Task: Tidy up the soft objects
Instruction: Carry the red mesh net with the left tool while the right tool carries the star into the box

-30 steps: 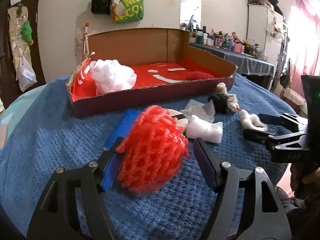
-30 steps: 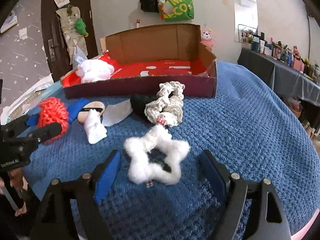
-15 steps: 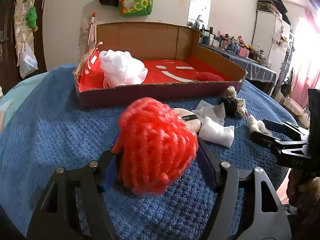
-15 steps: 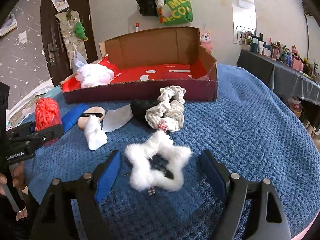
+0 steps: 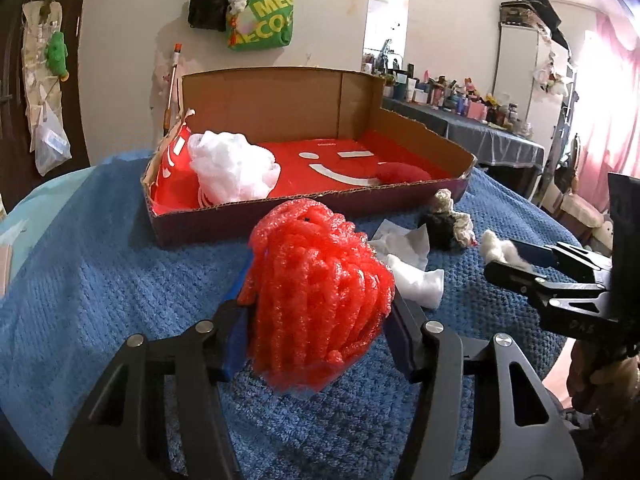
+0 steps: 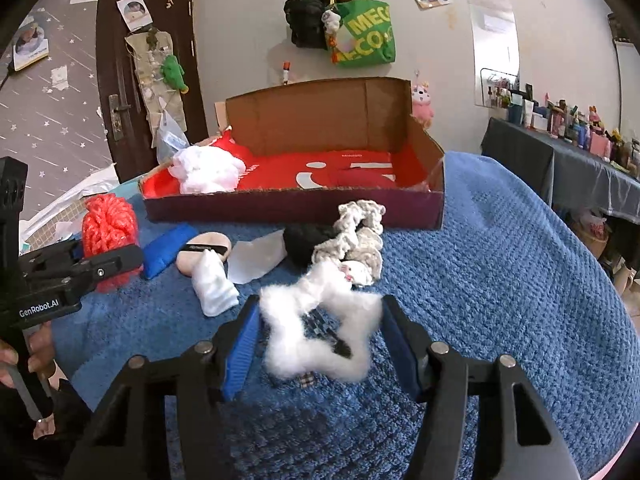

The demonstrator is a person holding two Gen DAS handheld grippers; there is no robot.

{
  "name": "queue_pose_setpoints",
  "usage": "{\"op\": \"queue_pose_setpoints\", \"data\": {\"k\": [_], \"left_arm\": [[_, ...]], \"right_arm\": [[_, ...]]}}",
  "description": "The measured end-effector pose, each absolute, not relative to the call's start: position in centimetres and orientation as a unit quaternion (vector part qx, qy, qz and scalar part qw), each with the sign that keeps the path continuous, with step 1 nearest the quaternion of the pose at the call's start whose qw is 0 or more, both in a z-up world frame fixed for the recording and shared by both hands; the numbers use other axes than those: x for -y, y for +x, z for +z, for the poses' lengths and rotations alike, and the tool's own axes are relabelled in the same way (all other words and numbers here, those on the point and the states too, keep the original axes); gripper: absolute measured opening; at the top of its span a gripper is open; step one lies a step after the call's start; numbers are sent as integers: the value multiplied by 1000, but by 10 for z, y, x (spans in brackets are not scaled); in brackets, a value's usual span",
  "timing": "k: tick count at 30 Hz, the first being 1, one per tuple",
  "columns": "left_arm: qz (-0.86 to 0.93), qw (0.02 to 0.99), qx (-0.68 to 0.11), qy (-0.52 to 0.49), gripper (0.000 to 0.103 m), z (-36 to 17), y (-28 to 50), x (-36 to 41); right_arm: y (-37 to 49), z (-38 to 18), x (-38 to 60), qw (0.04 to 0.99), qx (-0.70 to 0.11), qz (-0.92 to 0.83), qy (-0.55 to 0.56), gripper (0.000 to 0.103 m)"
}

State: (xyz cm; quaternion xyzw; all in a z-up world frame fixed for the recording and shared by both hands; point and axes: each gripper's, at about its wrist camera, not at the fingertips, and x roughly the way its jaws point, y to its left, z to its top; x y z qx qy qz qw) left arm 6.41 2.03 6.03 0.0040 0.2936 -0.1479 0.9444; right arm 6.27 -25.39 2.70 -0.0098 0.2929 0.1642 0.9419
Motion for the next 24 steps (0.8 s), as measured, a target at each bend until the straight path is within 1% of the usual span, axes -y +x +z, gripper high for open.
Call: {"op": "queue_pose_setpoints", "data": {"k": [7,12,15,20,24], "left_arm": [[-167,945,-282,3,54,84,82,-13],[-194,943,-270,12,54,116,126,-2],[-203,941,-269,26,54,129,161,6],[-202,930,-301,66,54,131,222,22],[-205,915,-336,84,55,125,260,29]], "right_arm": [[72,43,251,943,-283,175,-9,62],[99,78,247,950,-254,179,-21,62],[131,101,241,950,-249,186,-32,62],[190,122,233,943,-271,185,-51,62],[244,124,227,928,-320,180,-65,62]]}}
